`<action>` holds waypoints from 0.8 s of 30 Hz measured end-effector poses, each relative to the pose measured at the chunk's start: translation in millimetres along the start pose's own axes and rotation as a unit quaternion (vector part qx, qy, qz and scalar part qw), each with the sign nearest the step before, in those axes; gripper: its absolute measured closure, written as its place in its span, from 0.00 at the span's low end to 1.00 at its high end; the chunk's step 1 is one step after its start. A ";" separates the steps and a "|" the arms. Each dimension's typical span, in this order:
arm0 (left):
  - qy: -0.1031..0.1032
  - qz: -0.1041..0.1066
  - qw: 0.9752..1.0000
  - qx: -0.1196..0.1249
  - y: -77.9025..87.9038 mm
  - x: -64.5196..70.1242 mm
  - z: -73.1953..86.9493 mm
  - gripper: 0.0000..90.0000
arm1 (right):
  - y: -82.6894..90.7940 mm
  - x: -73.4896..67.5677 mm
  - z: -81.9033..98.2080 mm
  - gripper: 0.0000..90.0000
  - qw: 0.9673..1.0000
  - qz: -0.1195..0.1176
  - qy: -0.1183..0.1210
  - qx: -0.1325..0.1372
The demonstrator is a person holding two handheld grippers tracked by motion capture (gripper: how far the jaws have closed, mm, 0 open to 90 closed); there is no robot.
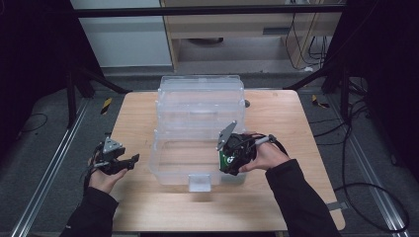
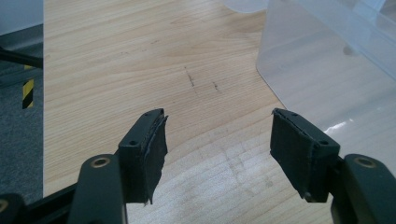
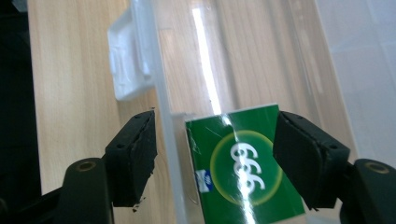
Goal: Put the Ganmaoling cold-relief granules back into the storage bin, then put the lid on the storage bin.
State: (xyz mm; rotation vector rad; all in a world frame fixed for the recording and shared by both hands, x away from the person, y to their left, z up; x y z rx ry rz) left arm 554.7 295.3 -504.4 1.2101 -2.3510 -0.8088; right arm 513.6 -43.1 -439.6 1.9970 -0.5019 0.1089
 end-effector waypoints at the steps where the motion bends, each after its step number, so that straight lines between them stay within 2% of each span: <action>1: 0.000 0.000 1.000 0.000 0.3 0.1 -0.2 0.39 | -0.9 -0.7 -1.2 0.33 1.000 0.001 0.000 0.002; 6: -0.001 0.001 1.000 0.005 1.7 0.7 -2.7 0.39 | -5.1 -7.3 -6.9 0.34 1.000 -0.004 0.000 0.014; 15: 0.000 0.000 1.000 0.011 4.3 1.2 -4.8 0.39 | -16.0 -17.1 -10.1 0.39 1.000 -0.012 0.006 0.008; 17: 0.000 0.000 1.000 0.011 4.7 1.3 -5.1 0.40 | -17.3 -18.9 -10.9 0.43 1.000 -0.013 0.011 0.010; 20: -0.001 -0.001 1.000 0.010 4.4 1.0 -4.7 0.40 | -19.0 -23.8 -12.5 0.45 1.000 -0.025 0.008 0.013; 24: -0.002 -0.003 1.000 0.009 4.9 1.8 -5.0 0.40 | -26.2 -31.2 -9.1 0.49 0.999 -0.040 0.010 0.000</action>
Point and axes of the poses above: each handheld gripper's, and its own axes: y roughly backward along the jaws, z roughly out of its underside, x roughly to its right, the point moved 9 cm from there along -y, roughly forward along the jaws, and after that the axes turned 12 degrees about z, right-handed, at the moved point
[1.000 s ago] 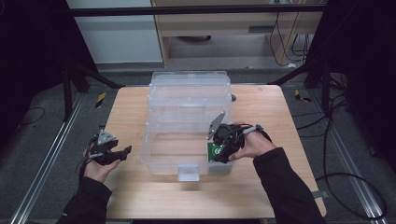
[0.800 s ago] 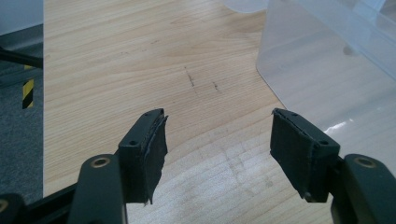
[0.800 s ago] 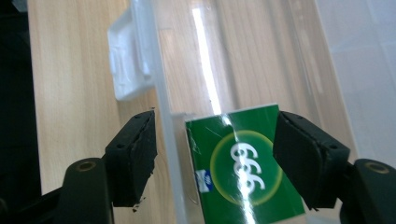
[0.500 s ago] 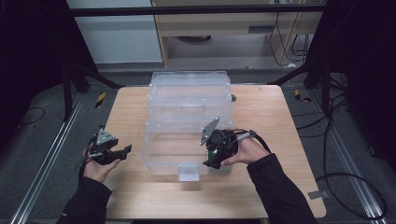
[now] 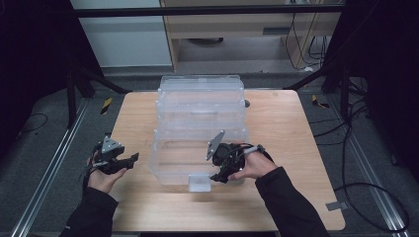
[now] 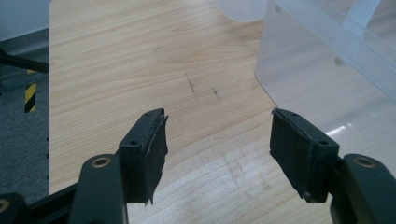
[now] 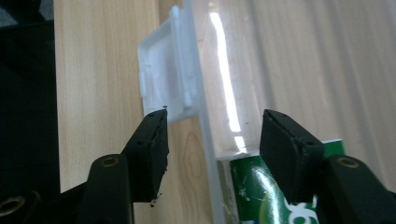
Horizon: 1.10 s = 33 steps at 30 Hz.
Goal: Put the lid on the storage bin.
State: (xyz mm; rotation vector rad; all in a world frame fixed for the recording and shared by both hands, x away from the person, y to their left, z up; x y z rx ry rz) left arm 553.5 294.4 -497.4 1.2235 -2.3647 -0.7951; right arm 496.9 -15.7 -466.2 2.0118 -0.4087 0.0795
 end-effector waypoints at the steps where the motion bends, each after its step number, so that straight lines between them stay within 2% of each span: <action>1: -0.001 0.000 1.000 0.000 0.2 0.0 -0.3 0.40 | -1.6 -0.9 0.5 0.50 1.000 -0.001 0.001 -0.003; 6: -0.001 -0.001 1.000 -0.001 -0.2 0.2 -0.6 0.40 | -9.0 -6.1 -1.3 0.54 1.000 -0.014 0.009 -0.009; 17: 0.001 0.001 1.000 0.003 2.5 -1.1 -2.2 0.40 | -19.2 -6.8 0.4 0.61 0.999 -0.032 0.008 -0.033; 22: 0.004 0.001 1.000 0.009 4.3 -1.9 -4.6 0.40 | -20.7 -6.1 0.5 0.64 0.999 -0.034 0.012 -0.040; 28: 0.002 0.002 1.000 0.014 8.5 -2.4 -8.7 0.41 | -22.2 -6.1 0.2 0.65 0.997 -0.048 0.015 -0.056; 33: 0.000 0.006 1.000 0.019 11.8 -2.3 -13.7 0.41 | -23.1 -5.7 0.3 0.66 0.997 -0.058 0.014 -0.055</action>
Point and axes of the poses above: each handheld gripper's, and its own axes: y roughly backward along the jaws, z roughly out of its underside, x roughly to its right, the point moved 9 cm from there along -y, roughly forward along the jaws, and after that the axes turned 12 degrees about z, right-handed, at the moved point
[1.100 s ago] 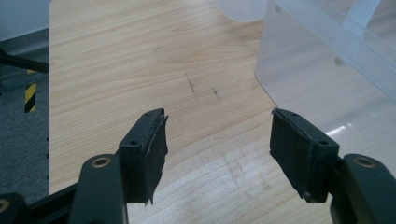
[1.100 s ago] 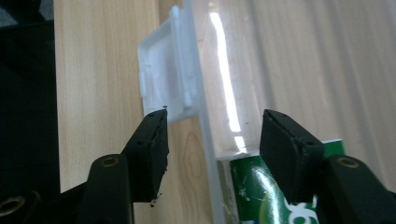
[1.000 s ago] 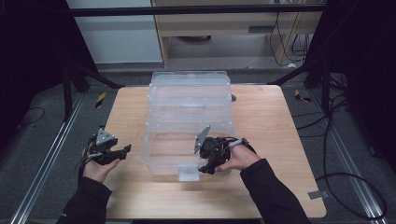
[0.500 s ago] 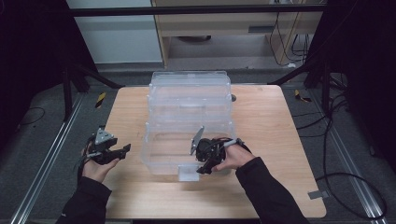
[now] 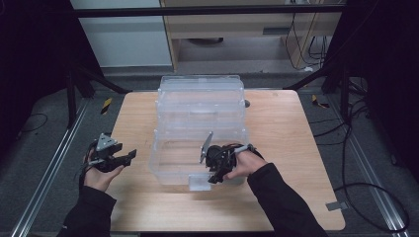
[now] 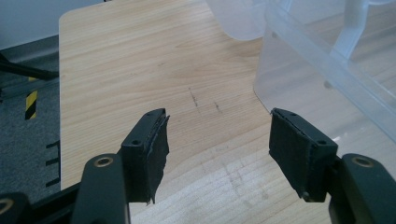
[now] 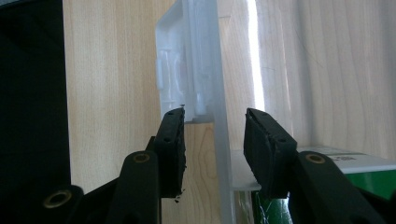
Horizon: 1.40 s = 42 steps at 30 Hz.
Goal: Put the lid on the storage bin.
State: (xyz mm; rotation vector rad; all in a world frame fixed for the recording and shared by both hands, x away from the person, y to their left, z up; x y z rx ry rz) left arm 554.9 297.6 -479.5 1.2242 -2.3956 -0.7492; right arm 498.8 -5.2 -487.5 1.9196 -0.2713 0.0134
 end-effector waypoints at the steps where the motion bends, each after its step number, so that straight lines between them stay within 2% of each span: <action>1: 0.001 0.002 1.000 0.002 0.0 0.6 -1.5 0.41 | -0.1 0.1 0.0 0.66 1.000 0.000 0.000 0.000; 4: -0.009 0.008 1.000 0.002 1.8 2.1 -7.5 0.41 | -0.3 0.2 -0.4 0.66 1.000 -0.003 0.002 -0.001; 10: -0.028 0.025 0.999 0.024 9.5 7.4 -32.9 0.41 | 0.1 0.1 -0.3 0.67 1.000 -0.006 0.004 -0.007; 13: -0.042 0.035 0.998 0.025 10.2 12.3 -44.1 0.42 | 0.3 0.0 -0.4 0.67 1.000 -0.007 0.003 -0.012; 17: -0.060 0.040 0.997 0.024 12.3 17.0 -57.2 0.41 | 0.7 -0.3 -1.3 0.67 1.000 -0.003 0.013 -0.018; 19: -0.064 0.042 0.997 0.026 13.8 19.2 -63.5 0.41 | 1.5 -1.9 -2.9 0.76 1.000 -0.010 0.016 -0.016; 20: -0.066 0.044 0.997 0.026 14.2 20.5 -66.3 0.41 | 1.5 -2.9 -4.4 0.76 1.000 -0.010 0.020 -0.015; 27: -0.091 0.053 0.994 0.019 14.1 28.6 -79.0 0.41 | 1.9 -3.0 -3.8 0.76 1.000 -0.005 0.015 -0.022; 31: -0.096 0.061 0.993 0.020 12.6 31.6 -86.0 0.42 | 2.1 -3.1 -2.6 0.76 1.000 -0.004 0.018 -0.023; 37: -0.115 0.074 0.991 0.011 11.3 37.4 -95.6 0.42 | 2.1 -3.7 -2.7 0.76 1.000 -0.004 0.015 -0.026; 42: -0.125 0.086 0.988 0.010 9.8 42.5 -105.9 0.42 | 1.7 -3.3 -2.8 0.76 0.999 -0.002 0.022 -0.031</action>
Point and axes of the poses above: each handheld gripper's, and its own axes: y roughly backward along the jaws, z roughly out of its underside, x roughly to its right, the point moved 9 cm from there along -y, roughly forward along the jaws, and after that the axes turned 12 degrees about z, right-handed, at the moved point
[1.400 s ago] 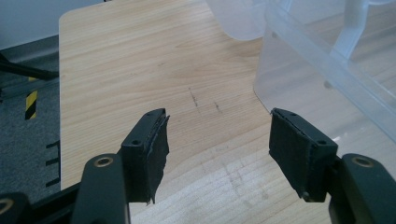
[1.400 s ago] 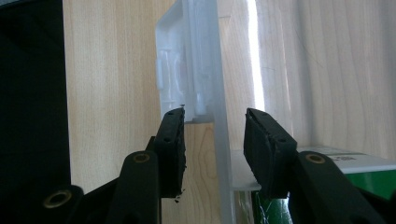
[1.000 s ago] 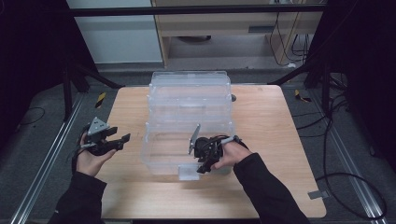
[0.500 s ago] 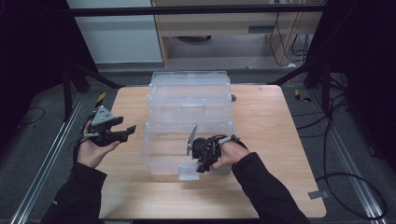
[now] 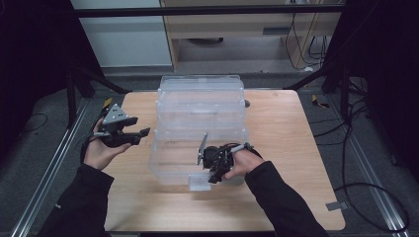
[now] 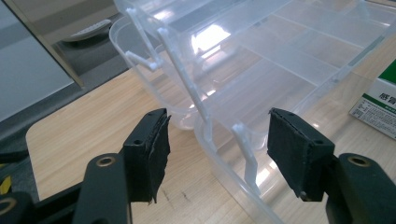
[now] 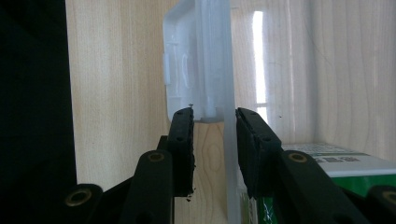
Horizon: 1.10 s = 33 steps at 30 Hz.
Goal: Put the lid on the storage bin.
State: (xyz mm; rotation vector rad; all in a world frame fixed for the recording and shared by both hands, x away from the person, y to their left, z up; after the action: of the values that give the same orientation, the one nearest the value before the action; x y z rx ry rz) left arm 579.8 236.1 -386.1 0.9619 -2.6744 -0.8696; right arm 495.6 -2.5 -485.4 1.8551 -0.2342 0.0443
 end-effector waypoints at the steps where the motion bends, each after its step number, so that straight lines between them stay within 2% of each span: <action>1: -0.003 0.002 1.000 -0.003 -0.6 0.1 -1.8 0.42 | -0.1 -0.3 -0.1 0.76 1.000 0.000 0.001 0.002; 5: -0.016 0.009 1.000 -0.012 -4.0 1.7 -9.1 0.42 | -0.1 -0.2 0.0 0.76 1.000 0.000 0.002 0.001; 11: -0.034 0.024 0.999 -0.006 -8.2 4.9 -25.2 0.43 | 0.2 -0.7 0.2 0.76 1.000 0.002 0.001 0.000; 14: -0.044 0.033 0.998 -0.013 -11.6 7.2 -31.1 0.43 | 0.2 -0.7 0.2 0.76 1.000 0.003 0.002 0.000; 16: -0.058 0.041 0.997 -0.018 -13.3 9.8 -36.6 0.43 | 0.2 -0.7 0.2 0.76 1.000 0.003 0.002 0.000; 19: -0.065 0.056 0.996 -0.018 -16.2 12.7 -43.5 0.42 | 0.2 -1.0 0.1 0.76 1.000 0.003 0.004 0.003; 23: -0.092 0.065 0.993 -0.033 -18.8 12.8 -51.6 0.42 | 0.2 -0.9 0.1 0.76 1.000 0.004 0.006 0.003; 24: -0.104 0.067 0.992 -0.042 -19.4 12.9 -54.0 0.42 | 0.2 -0.9 0.1 0.76 1.000 0.004 0.006 0.003; 26: -0.115 0.067 0.990 -0.048 -20.6 12.0 -59.0 0.42 | 0.2 -0.9 0.1 0.76 1.000 0.003 0.005 0.003; 30: -0.134 0.074 0.986 -0.061 -23.2 10.5 -67.9 0.43 | 0.3 -1.2 -0.1 0.76 1.000 0.007 0.003 0.002; 33: -0.137 0.081 0.985 -0.060 -25.1 9.9 -74.1 0.44 | 0.3 -1.5 -0.3 0.76 1.000 0.008 0.003 0.005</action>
State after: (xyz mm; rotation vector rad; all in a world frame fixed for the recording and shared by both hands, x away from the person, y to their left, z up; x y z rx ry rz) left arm 610.5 179.6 -340.5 0.6260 -2.8335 -1.1865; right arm 494.1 -2.1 -485.3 1.8619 -0.2456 0.0616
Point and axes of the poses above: each handheld gripper's, and its own axes: y roughly backward along the jaws, z roughly out of its underside, x roughly to its right, the point moved 9 cm from there along -y, roughly forward along the jaws, and after that the axes turned 12 degrees about z, right-handed, at the moved point
